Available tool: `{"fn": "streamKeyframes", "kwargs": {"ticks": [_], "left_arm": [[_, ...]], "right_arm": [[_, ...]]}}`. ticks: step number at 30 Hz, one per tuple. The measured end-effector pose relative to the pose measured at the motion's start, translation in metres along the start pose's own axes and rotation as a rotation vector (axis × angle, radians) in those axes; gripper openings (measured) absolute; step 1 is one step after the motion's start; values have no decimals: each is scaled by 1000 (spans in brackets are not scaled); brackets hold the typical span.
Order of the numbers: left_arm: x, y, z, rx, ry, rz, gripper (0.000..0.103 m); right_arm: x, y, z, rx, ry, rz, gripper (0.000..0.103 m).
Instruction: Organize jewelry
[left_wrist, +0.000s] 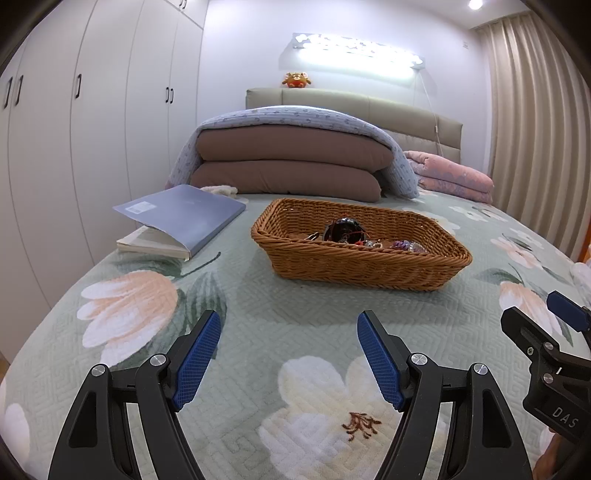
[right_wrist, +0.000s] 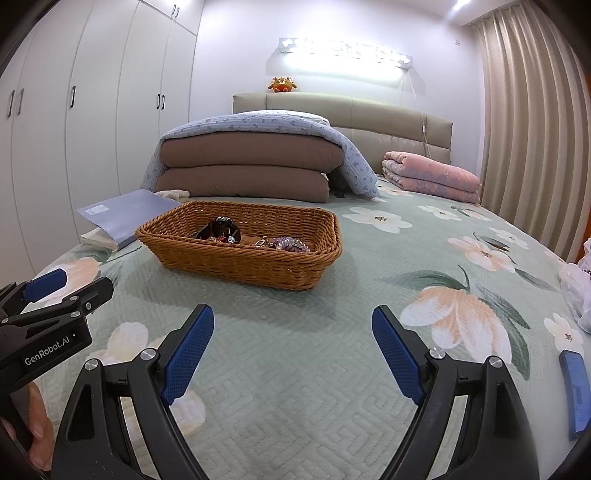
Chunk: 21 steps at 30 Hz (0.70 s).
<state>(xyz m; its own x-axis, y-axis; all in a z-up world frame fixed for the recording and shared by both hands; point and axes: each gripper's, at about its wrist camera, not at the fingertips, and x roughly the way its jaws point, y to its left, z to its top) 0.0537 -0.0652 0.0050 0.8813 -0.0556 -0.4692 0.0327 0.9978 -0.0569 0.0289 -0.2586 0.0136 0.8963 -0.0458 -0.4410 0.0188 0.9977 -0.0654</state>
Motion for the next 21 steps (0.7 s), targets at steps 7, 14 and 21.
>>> {"fn": "streamKeyframes", "kwargs": {"ticks": [7, 14, 21], "left_arm": [[0, 1, 0, 0, 0, -1, 78], [0, 1, 0, -1, 1, -1, 78], [-1, -1, 0, 14, -6, -1, 78]], "right_arm": [[-1, 0, 0, -7, -9, -1, 89], [-1, 0, 0, -8, -8, 0, 89], [-1, -1, 0, -6, -6, 4, 90]]}}
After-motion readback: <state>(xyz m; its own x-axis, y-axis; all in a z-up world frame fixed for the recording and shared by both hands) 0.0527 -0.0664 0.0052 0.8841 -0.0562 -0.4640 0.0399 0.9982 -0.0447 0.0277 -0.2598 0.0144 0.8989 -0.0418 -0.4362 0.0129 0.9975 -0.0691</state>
